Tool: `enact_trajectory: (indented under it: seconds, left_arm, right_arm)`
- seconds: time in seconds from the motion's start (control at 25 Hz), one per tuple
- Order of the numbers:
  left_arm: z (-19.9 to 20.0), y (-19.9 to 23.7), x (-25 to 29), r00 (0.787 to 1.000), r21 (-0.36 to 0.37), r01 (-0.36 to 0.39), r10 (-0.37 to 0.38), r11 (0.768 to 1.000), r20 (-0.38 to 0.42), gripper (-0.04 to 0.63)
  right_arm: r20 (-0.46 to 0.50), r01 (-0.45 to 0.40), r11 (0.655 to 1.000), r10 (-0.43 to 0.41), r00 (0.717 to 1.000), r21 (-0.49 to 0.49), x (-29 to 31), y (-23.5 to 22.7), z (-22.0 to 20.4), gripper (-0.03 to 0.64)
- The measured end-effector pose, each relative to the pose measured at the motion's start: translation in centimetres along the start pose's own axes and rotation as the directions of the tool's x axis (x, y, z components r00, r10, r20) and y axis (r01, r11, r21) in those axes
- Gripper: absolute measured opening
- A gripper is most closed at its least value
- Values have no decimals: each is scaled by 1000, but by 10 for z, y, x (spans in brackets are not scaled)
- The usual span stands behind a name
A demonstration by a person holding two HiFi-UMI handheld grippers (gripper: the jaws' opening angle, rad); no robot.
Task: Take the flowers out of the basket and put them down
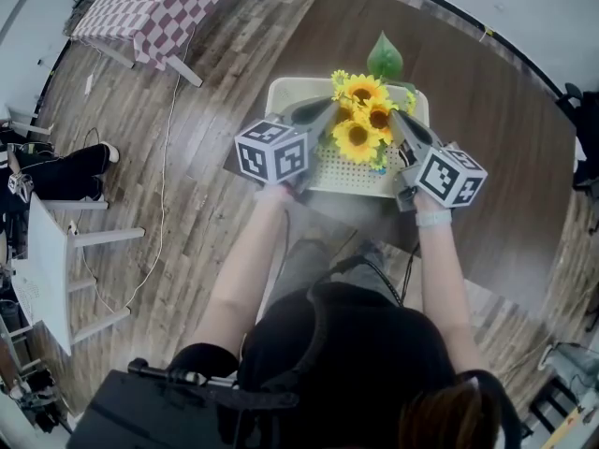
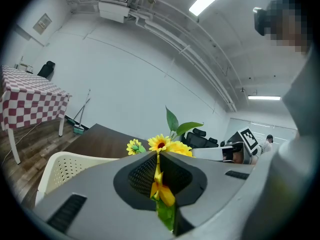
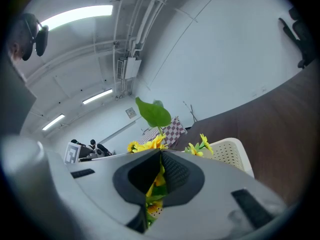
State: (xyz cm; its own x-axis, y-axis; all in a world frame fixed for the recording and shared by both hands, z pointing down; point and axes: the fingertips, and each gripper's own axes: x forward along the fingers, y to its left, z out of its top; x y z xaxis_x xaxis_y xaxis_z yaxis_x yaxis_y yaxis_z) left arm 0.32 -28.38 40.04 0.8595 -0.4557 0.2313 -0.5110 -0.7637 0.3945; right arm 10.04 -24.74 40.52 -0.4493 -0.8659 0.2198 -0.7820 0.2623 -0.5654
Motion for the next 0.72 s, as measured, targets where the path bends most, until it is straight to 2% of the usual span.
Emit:
enact_trajectory:
  seconds: [0.72]
  left_arm:
    - [25, -42, 1, 996, 42, 69, -70, 997, 47, 17]
  right_arm:
    - [94, 13, 1000, -13, 995, -1, -41, 11, 28, 2]
